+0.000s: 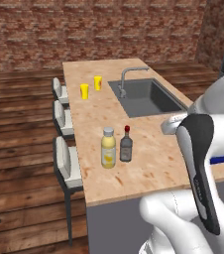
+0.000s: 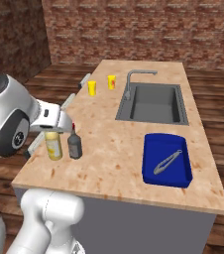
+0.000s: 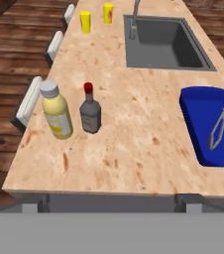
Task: Place the drinks on the dining counter in a tight cluster.
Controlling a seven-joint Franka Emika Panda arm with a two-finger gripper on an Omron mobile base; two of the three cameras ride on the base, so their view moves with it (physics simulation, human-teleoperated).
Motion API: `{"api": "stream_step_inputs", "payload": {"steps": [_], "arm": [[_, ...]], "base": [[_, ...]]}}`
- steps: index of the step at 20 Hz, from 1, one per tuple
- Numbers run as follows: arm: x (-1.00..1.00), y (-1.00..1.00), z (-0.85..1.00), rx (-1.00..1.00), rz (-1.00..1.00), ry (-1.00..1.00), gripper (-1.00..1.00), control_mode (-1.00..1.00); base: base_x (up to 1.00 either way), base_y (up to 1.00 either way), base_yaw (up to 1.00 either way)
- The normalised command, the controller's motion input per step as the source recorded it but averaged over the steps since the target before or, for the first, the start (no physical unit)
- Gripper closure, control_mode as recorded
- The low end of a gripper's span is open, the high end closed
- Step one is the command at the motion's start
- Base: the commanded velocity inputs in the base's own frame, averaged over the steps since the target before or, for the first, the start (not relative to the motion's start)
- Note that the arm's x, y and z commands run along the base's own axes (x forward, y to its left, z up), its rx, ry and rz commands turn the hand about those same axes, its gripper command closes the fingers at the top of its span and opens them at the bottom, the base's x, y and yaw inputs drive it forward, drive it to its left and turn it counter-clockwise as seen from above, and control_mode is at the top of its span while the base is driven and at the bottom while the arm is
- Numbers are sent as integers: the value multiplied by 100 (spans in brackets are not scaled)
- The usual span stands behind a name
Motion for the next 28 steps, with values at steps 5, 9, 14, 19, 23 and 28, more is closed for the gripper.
{"api": "stream_step_inputs", "payload": {"steps": [5,9,14,19,23,28], "arm": [[-14,0,4,1,1,-6,-100,-100],[0,0,0,0,0,0,-100,-100],[-30,-5,0,1,-2,0,-100,-100],[0,0,0,0,0,0,-100,100],[0,0,0,0,0,0,-100,100],[0,0,0,0,0,0,-100,100]], "base": [[0,0,0],[0,0,0],[0,0,0],[-94,-43,-16],[-97,-51,-21],[-50,-38,-54]]}}
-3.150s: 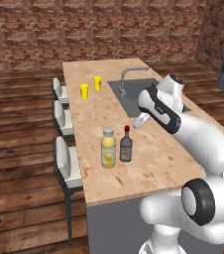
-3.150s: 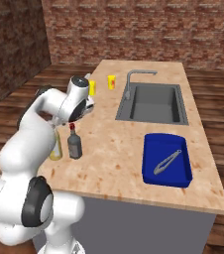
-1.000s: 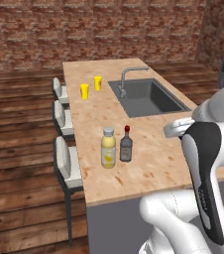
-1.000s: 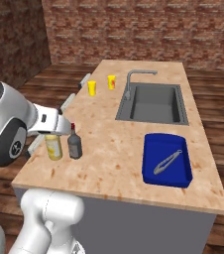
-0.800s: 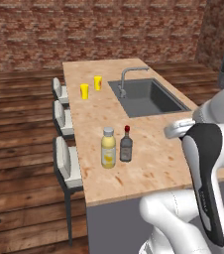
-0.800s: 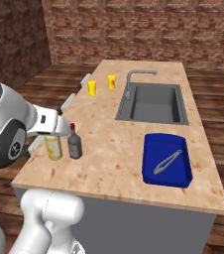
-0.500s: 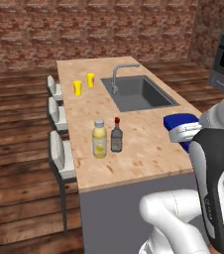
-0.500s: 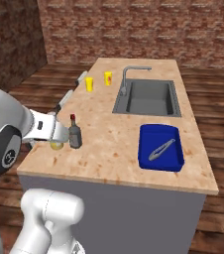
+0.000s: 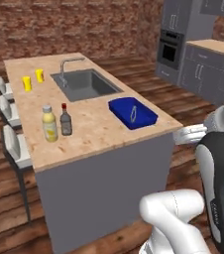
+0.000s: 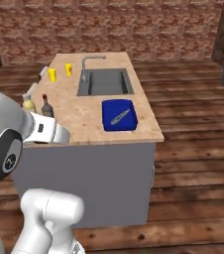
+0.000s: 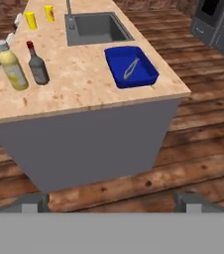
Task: Place the drinks on the dining counter in a tight cluster.
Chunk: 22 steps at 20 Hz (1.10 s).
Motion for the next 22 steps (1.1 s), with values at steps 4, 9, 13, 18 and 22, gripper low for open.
{"api": "stream_step_inputs", "payload": {"steps": [4,9,13,18,22], "arm": [[0,0,0,0,0,0,-100,100],[0,0,0,0,0,0,-100,100],[0,0,0,0,0,0,-100,100],[0,0,0,0,0,0,-100,100],[0,0,0,0,0,0,-100,100]], "base": [[0,-21,-89],[0,-5,-93],[0,0,-92],[24,3,-83],[94,56,-51]]}}
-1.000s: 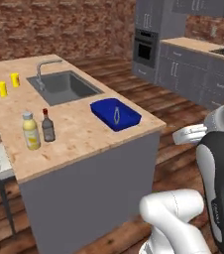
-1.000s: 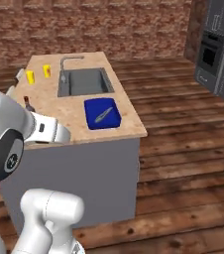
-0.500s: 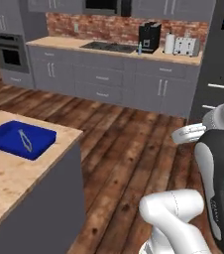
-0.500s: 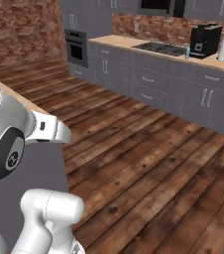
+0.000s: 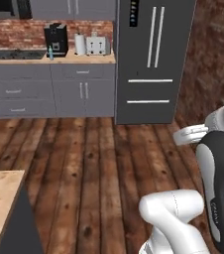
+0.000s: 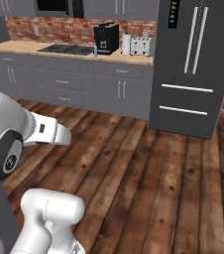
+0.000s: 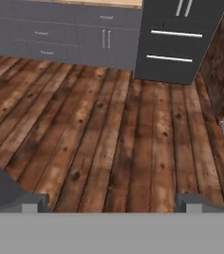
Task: Place the drinks on the dining counter in a tight cluster.
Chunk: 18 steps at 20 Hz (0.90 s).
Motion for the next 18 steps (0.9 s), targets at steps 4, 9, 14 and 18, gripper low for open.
{"api": "stream_step_inputs", "payload": {"steps": [4,9,14,18], "arm": [[0,0,0,0,0,0,-100,100],[0,0,0,0,0,0,-100,100],[0,0,0,0,0,0,-100,100],[0,0,0,0,0,0,-100,100]], "base": [[100,44,-25],[100,40,-16],[100,23,-8],[100,16,-4]]}}
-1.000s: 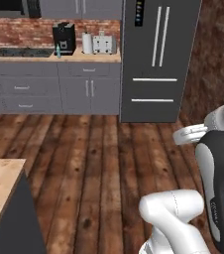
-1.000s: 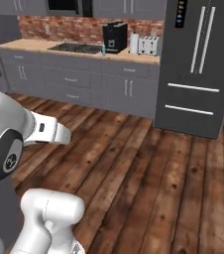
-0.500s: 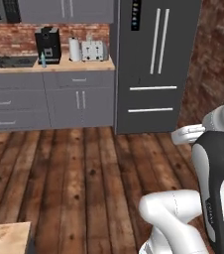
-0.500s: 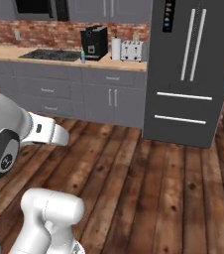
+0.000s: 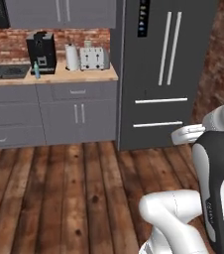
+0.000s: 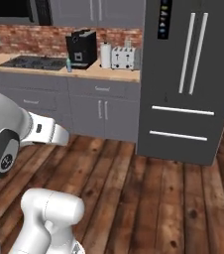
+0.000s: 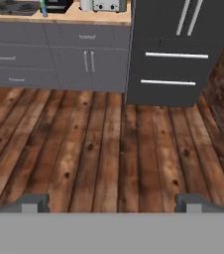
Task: Place the drinks on the dining counter in a tight cluster.
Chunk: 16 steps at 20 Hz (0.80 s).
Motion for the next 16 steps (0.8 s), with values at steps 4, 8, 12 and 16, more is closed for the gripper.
{"api": "stream_step_inputs", "payload": {"steps": [4,8,12,16], "arm": [[0,0,0,0,0,0,-100,100],[0,0,0,0,0,0,-100,100],[0,0,0,0,0,0,-100,100],[0,0,0,0,0,0,-100,100]], "base": [[100,35,-16],[100,59,-24],[100,79,-26],[100,98,-28]]}}
